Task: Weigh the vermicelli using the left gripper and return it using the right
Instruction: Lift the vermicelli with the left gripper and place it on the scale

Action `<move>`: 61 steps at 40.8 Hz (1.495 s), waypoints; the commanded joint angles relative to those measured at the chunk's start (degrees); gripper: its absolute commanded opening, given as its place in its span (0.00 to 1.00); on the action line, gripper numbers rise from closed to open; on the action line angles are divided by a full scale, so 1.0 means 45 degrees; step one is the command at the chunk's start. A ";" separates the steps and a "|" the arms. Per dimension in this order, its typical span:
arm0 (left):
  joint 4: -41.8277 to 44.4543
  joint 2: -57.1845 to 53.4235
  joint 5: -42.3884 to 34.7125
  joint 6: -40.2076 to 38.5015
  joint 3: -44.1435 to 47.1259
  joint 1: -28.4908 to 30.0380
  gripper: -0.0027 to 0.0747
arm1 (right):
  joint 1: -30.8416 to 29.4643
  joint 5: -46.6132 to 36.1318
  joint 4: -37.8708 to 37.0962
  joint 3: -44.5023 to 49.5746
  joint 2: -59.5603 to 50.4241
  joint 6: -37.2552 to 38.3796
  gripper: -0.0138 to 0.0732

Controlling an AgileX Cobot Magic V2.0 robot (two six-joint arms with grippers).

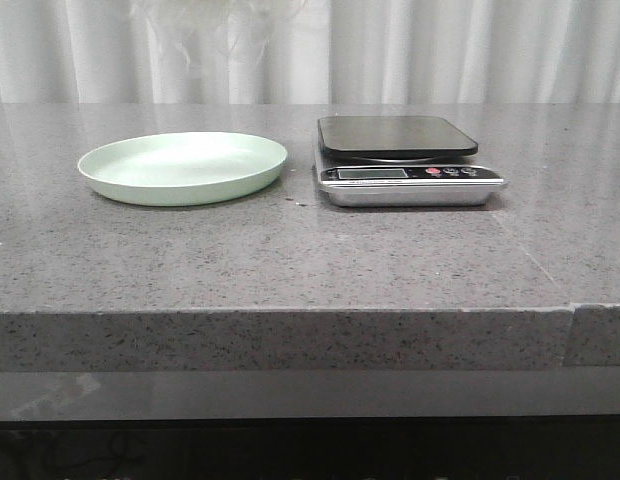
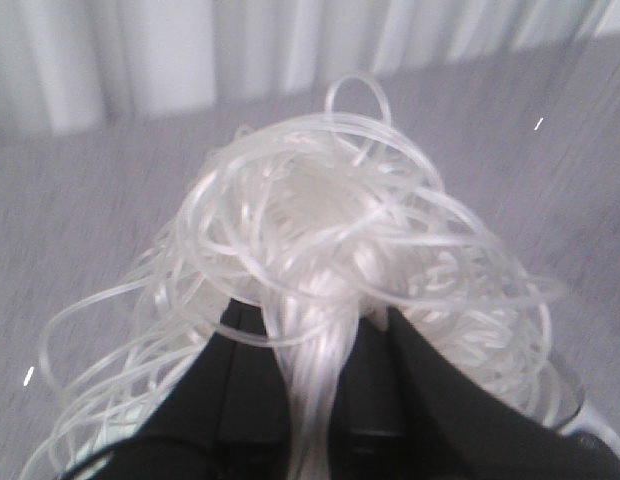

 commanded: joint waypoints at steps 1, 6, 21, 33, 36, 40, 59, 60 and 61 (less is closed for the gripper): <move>-0.0279 -0.0484 -0.2546 0.0034 -0.0698 -0.0627 0.22 | -0.0064 -0.0946 -0.0135 -0.0334 0.0042 -0.0006 0.78; 0.0449 -0.0031 -0.3980 0.0034 -0.0753 -0.1459 0.22 | -0.0064 -0.0946 -0.0135 -0.0334 0.0042 -0.0006 0.78; 0.1358 0.2425 -0.6945 0.0034 -0.0753 -0.3039 0.22 | -0.0064 -0.0946 -0.0135 -0.0334 0.0042 -0.0006 0.78; 0.1358 0.3769 -0.6747 0.0034 -0.0753 -0.3069 0.26 | -0.0064 -0.0946 -0.0135 -0.0334 0.0042 -0.0006 0.78; 0.1385 0.3956 -0.6671 0.0034 -0.0753 -0.3069 0.30 | -0.0064 -0.0946 -0.0135 -0.0334 0.0042 -0.0006 0.78; 0.1435 0.4235 -0.6409 0.0034 -0.0753 -0.3069 0.39 | -0.0064 -0.0946 -0.0135 -0.0334 0.0042 -0.0006 0.78; 0.1586 0.3070 -0.5795 0.0034 -0.0753 -0.3069 0.70 | -0.0064 -0.0946 -0.0135 -0.0334 0.0042 -0.0006 0.78; 0.1622 0.2858 -0.5679 0.0034 -0.0753 -0.3069 0.70 | -0.0064 -0.0946 -0.0135 -0.0334 0.0042 -0.0006 0.78; 0.1673 0.2641 -0.5558 0.0034 -0.0753 -0.3069 0.70 | -0.0064 -0.0946 -0.0135 -0.0334 0.0042 -0.0006 0.78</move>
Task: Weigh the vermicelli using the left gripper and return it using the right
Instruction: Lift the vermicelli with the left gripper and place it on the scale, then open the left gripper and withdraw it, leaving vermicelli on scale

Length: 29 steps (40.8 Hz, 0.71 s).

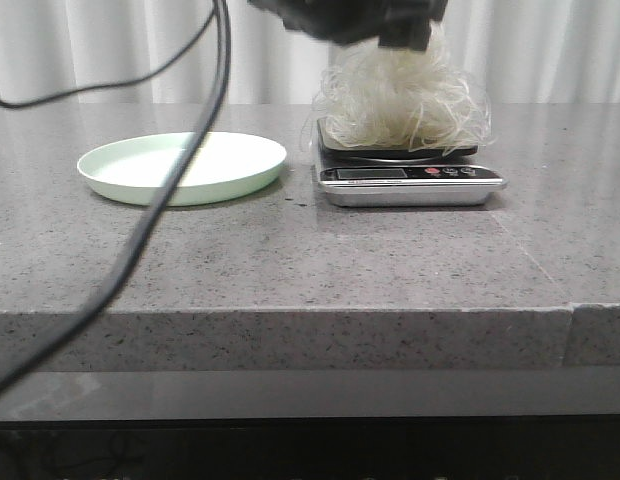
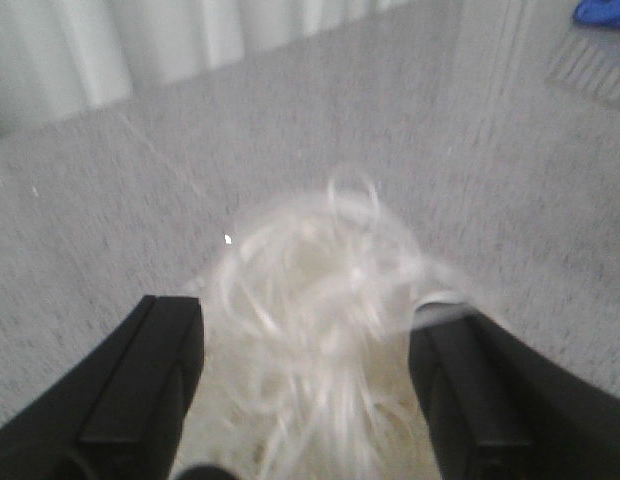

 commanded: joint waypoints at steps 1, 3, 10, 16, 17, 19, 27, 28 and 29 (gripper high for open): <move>0.0170 -0.1979 -0.0591 -0.0040 -0.0466 -0.0040 0.70 | -0.0064 -0.0946 -0.0135 -0.0334 0.0042 -0.0006 0.78; 0.0215 -0.2458 -0.0233 -0.0040 -0.0466 -0.0040 0.70 | -0.0064 -0.0946 -0.0135 -0.0334 0.0042 -0.0006 0.78; 0.0245 -0.4428 0.2131 -0.0040 -0.0466 -0.0040 0.70 | -0.0064 -0.0946 -0.0135 -0.0334 0.0042 -0.0006 0.78; 0.0508 -0.5966 0.4647 -0.0040 -0.0466 -0.0040 0.70 | -0.0064 -0.0946 -0.0135 -0.0334 0.0042 -0.0006 0.78; 0.0647 -0.6169 0.5135 -0.0040 -0.0466 -0.0040 0.70 | -0.0064 -0.0946 -0.0135 -0.0334 0.0042 -0.0006 0.78; 0.0833 -0.6646 0.5886 -0.0040 -0.0466 -0.0040 0.70 | -0.0064 -0.0946 -0.0135 -0.0334 0.0042 -0.0006 0.78; 0.0870 -0.8548 0.8336 -0.0292 -0.0142 -0.0040 0.70 | -0.0064 -0.0946 -0.0135 -0.0334 0.0042 -0.0006 0.78; 0.0870 -0.8777 0.8432 -0.0420 0.0051 -0.0040 0.70 | -0.0064 -0.0946 -0.0135 -0.0334 0.0042 -0.0006 0.78; 0.0870 -0.9094 0.8468 -0.0557 0.0295 -0.0040 0.70 | -0.0064 -0.0946 -0.0135 -0.0334 0.0042 -0.0006 0.78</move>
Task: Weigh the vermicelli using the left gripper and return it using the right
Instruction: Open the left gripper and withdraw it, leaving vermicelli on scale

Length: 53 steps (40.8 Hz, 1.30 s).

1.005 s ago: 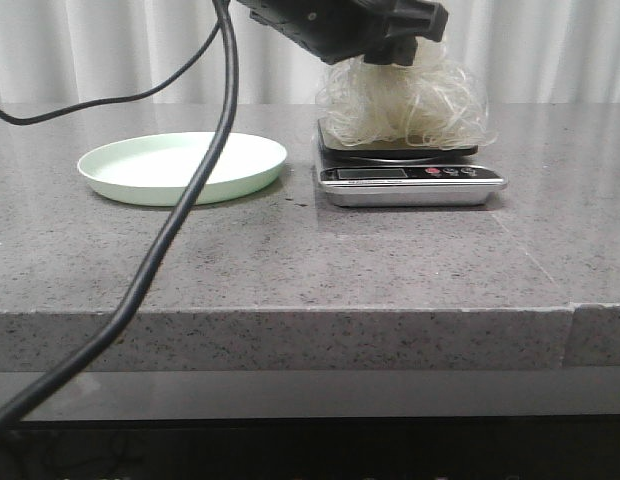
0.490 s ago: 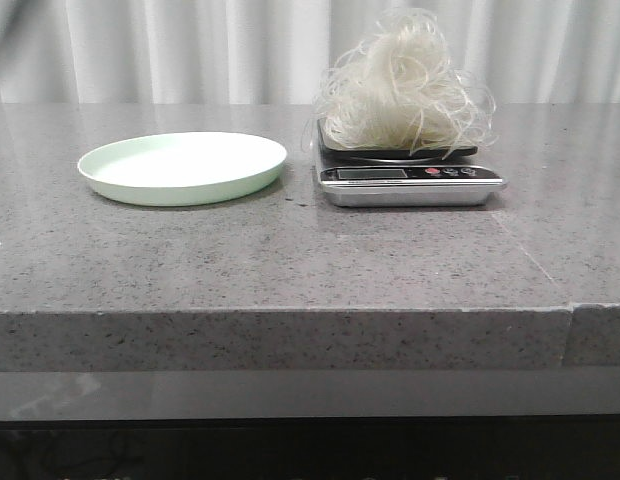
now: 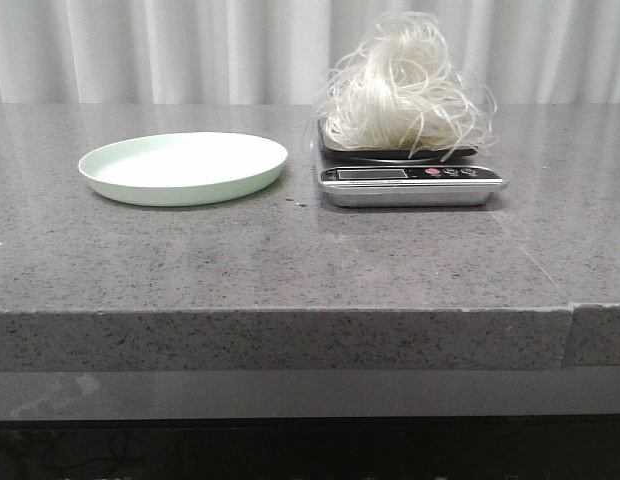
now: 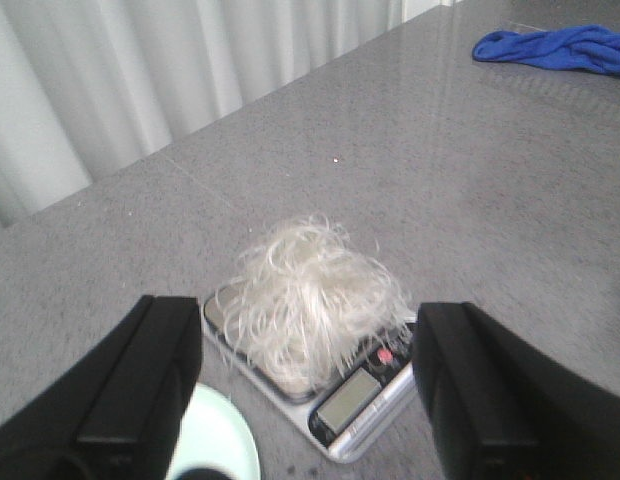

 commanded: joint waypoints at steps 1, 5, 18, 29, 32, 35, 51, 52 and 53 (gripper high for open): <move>-0.0028 -0.1424 -0.0148 -0.0449 0.0244 -0.0040 0.70 | -0.0064 -0.0946 -0.0135 -0.0334 0.0042 -0.0006 0.78; -0.0028 -0.2571 -0.0116 -0.0449 0.1519 -0.0040 0.70 | -0.0064 -0.0946 -0.0135 -0.0334 0.0042 -0.0006 0.78; -0.0028 -0.6269 -0.0116 -0.1104 0.5370 -0.0040 0.70 | -0.0064 -0.0960 -0.0123 -0.0334 0.0042 -0.0006 0.78; 0.0373 -0.8690 -0.0116 -0.1320 0.7349 -0.0040 0.70 | -0.0059 -0.0711 -0.0125 -0.0334 0.0042 -0.0006 0.78; 0.0573 -0.8988 -0.0116 -0.1320 0.7651 -0.0040 0.70 | -0.0059 -0.0724 -0.0076 -0.0334 0.0042 -0.0006 0.78; 0.0583 -0.9071 -0.0116 -0.1320 0.7813 -0.0040 0.70 | -0.0048 -0.0969 0.0042 -0.0346 0.0163 -0.0006 0.78; 0.0583 -0.9047 -0.0140 -0.1320 0.7870 -0.0040 0.70 | 0.2781 -0.0388 0.0323 -0.3199 0.3057 -0.0822 0.78; 0.0583 -0.9047 -0.0140 -0.1320 0.7870 -0.0040 0.70 | 0.2936 -0.0388 0.0395 -0.3513 0.3384 -0.0822 0.78; 0.0583 -0.9047 -0.0140 -0.1320 0.7870 -0.0040 0.70 | 0.3010 -0.0388 0.0447 -0.3675 0.3628 -0.0822 0.78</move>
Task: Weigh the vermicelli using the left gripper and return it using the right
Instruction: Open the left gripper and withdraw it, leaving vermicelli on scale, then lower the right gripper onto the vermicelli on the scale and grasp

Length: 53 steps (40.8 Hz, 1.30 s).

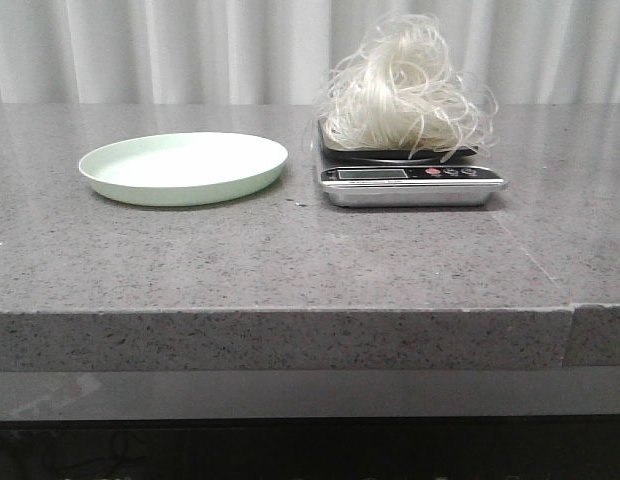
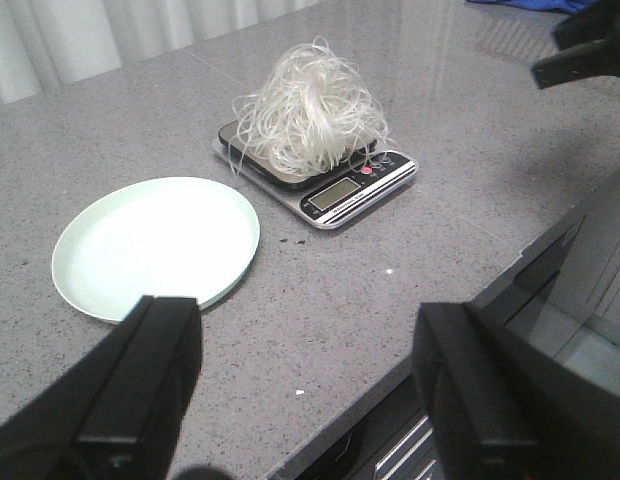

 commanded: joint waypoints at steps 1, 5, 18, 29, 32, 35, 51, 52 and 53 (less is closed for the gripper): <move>-0.0007 0.0069 -0.0917 -0.0160 -0.0302 -0.0040 0.70 | 0.0492 -0.0711 0.0233 -0.1488 0.0943 -0.0205 0.78; -0.0007 0.0069 -0.0917 -0.0160 -0.0302 -0.0040 0.70 | 0.0900 -0.0711 0.0436 -0.2739 0.2182 -0.0205 0.78; -0.0007 0.0069 -0.0917 -0.0160 -0.0302 -0.0040 0.70 | 0.1098 -0.0795 0.0728 -0.6670 0.6186 -0.0205 0.78; -0.0007 0.0069 -0.0917 -0.0160 -0.0302 -0.0040 0.70 | 0.1098 -0.0605 0.1092 -0.9005 0.8912 -0.0205 0.78; -0.0034 0.0069 -0.0917 -0.0160 -0.0302 -0.0040 0.70 | 0.1098 -0.0531 0.1092 -0.9355 0.9414 -0.0205 0.78; -0.0034 0.0069 -0.0917 -0.0160 -0.0302 -0.0040 0.70 | 0.1098 -0.0258 0.1092 -0.9586 0.9813 -0.0205 0.78; -0.0034 0.0069 -0.0917 -0.0160 -0.0302 -0.0040 0.70 | 0.1098 0.1376 0.1092 -0.9646 1.0190 -0.0205 0.63; -0.0034 0.0069 -0.0917 -0.0160 -0.0302 -0.0040 0.70 | 0.1098 0.1393 0.1092 -0.9646 1.0190 -0.0205 0.60; -0.0034 0.0069 -0.0917 -0.0160 -0.0302 -0.0040 0.70 | 0.1098 0.1436 0.1092 -0.9646 1.0190 -0.0205 0.56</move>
